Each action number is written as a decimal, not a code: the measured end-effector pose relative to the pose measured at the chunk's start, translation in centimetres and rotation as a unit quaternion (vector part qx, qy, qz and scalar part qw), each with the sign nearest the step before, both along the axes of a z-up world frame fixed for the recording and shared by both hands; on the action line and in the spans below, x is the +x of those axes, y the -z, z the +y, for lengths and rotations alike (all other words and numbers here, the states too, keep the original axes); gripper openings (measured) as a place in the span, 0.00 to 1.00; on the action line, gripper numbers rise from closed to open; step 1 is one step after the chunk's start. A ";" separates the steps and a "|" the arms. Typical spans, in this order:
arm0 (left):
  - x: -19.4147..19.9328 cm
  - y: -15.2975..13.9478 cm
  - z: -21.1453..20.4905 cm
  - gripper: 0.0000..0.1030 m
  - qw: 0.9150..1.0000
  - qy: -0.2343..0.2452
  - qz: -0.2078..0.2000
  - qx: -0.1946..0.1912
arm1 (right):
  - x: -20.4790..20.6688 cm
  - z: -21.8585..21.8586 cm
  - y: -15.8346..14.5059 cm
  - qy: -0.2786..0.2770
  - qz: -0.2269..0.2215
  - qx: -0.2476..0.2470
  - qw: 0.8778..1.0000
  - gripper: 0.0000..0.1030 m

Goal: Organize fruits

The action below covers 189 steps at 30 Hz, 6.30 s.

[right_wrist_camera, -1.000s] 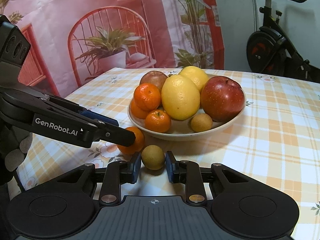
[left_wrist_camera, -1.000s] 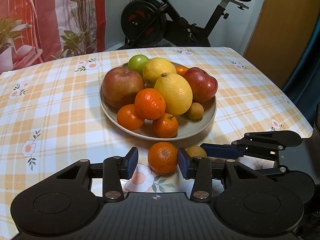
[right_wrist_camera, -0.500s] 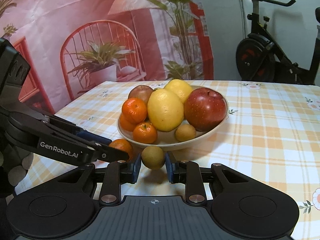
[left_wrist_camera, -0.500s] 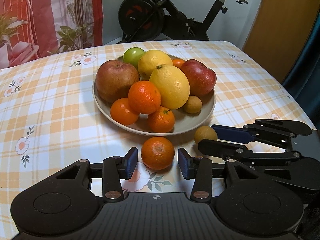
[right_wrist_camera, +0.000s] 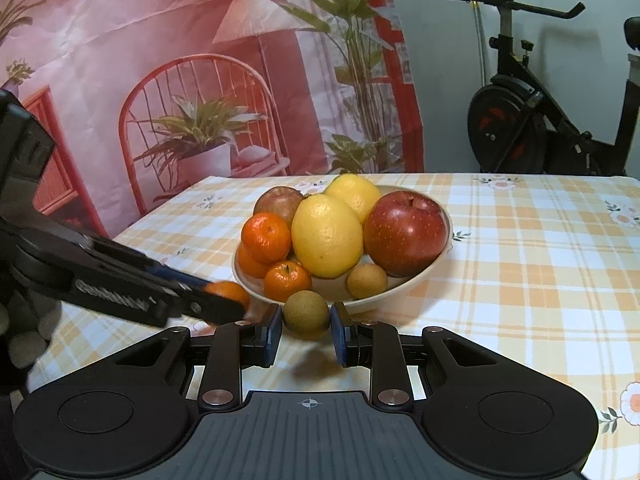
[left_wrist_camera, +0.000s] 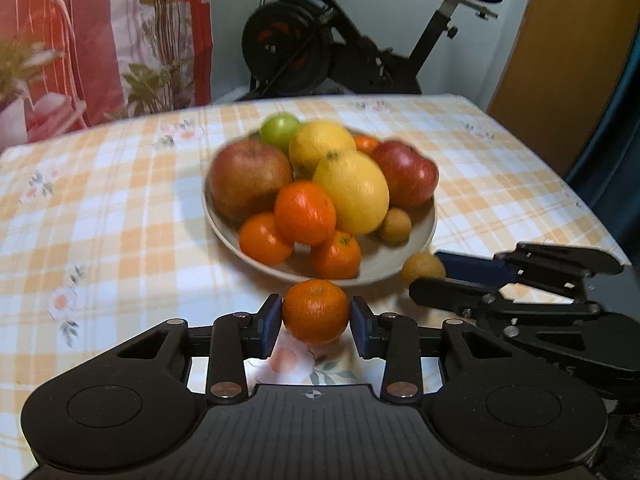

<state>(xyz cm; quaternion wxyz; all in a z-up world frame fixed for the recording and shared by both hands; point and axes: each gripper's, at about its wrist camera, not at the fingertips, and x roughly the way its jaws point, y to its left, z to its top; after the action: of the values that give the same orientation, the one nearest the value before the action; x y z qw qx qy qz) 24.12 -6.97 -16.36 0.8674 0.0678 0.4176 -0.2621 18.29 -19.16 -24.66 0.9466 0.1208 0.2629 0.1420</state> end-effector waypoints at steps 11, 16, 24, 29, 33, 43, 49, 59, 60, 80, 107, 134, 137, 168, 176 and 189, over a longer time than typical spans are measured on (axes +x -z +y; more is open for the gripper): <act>3.7 -5.8 0.8 0.38 0.997 -0.032 -0.073 -0.017 | 1.3 -0.4 -0.3 0.013 -0.013 0.003 1.000 0.23; 6.1 -6.1 -0.4 0.38 0.997 -0.032 -0.077 -0.005 | 2.0 -0.7 -0.2 0.019 -0.011 0.004 1.000 0.23; 10.2 -4.4 -2.7 0.38 0.997 -0.035 -0.060 0.020 | 3.2 -0.4 0.0 0.019 -0.007 -0.004 1.000 0.23; 11.9 -3.1 -4.2 0.38 0.998 -0.027 -0.051 0.037 | 3.5 -0.4 0.2 0.023 0.001 -0.005 1.000 0.24; 12.6 -2.1 -5.1 0.38 0.998 -0.021 -0.042 0.046 | 3.5 -0.3 0.2 0.022 0.002 -0.007 1.000 0.24; 13.1 -1.4 -5.2 0.38 0.998 -0.021 -0.034 0.047 | 3.6 -0.4 0.4 0.021 0.003 -0.010 1.000 0.24; 13.1 -1.3 -5.2 0.39 0.998 -0.023 -0.032 0.044 | 3.6 -0.3 0.4 0.021 0.003 -0.008 1.000 0.24; 12.3 -1.8 -4.3 0.45 0.998 -0.034 -0.035 0.043 | 3.5 -0.6 0.3 0.023 0.001 -0.003 1.000 0.25; 12.1 -1.9 -4.1 0.45 0.998 -0.035 -0.035 0.040 | 3.5 -0.8 0.3 0.024 0.000 0.000 1.000 0.25; 4.4 -5.4 0.3 0.68 0.995 -0.055 -0.076 0.016 | 0.5 -2.5 -1.5 0.074 -0.008 0.011 0.997 0.32; -7.8 -8.6 4.7 1.00 0.985 -0.093 -0.129 -0.066 | -5.1 -0.3 -7.9 0.114 -0.021 -0.034 0.993 1.00; -16.3 -15.0 6.9 1.00 0.967 -0.146 -0.193 -0.074 | -11.9 1.8 -13.8 0.124 -0.052 -0.044 0.990 1.00; -17.2 -15.6 6.7 1.00 0.965 -0.151 -0.205 -0.064 | -12.5 1.8 -14.3 0.127 -0.056 -0.043 0.989 1.00; -18.9 -16.3 6.2 1.00 0.962 -0.157 -0.216 -0.052 | -14.6 1.6 -15.6 0.132 -0.069 -0.035 0.988 1.00; -18.9 -16.3 6.2 1.00 0.963 -0.159 -0.214 -0.051 | -14.6 1.6 -15.6 0.132 -0.069 -0.035 0.988 1.00; -19.0 -16.3 6.5 1.00 0.962 -0.161 -0.216 -0.051 | -14.6 1.5 -15.6 0.132 -0.069 -0.034 0.988 1.00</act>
<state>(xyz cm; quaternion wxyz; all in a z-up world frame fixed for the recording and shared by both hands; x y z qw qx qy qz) 5.16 -0.51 -0.03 0.9700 0.0101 0.2120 -0.1186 3.69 -17.64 -9.09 0.9767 0.1116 0.1830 0.0143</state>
